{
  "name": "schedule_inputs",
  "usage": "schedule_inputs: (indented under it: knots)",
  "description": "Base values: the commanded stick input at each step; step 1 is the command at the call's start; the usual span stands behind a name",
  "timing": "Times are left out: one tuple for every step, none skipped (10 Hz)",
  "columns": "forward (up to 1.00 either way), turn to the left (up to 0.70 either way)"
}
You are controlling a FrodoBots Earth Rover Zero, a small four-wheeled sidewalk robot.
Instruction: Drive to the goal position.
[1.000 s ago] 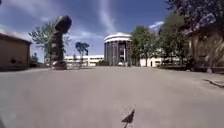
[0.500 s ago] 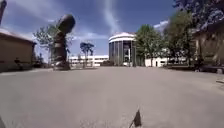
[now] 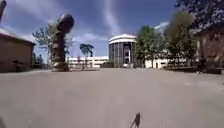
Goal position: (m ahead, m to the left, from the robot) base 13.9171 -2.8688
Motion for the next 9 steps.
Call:
schedule_inputs:
  knots:
    - [0.7, 0.06]
    - [0.7, 0.06]
    - [0.7, 0.06]
    - [0.7, 0.06]
    - [0.7, 0.06]
    - [0.7, 0.06]
    - [0.7, 0.06]
    - [0.7, 0.06]
    - [0.7, 0.06]
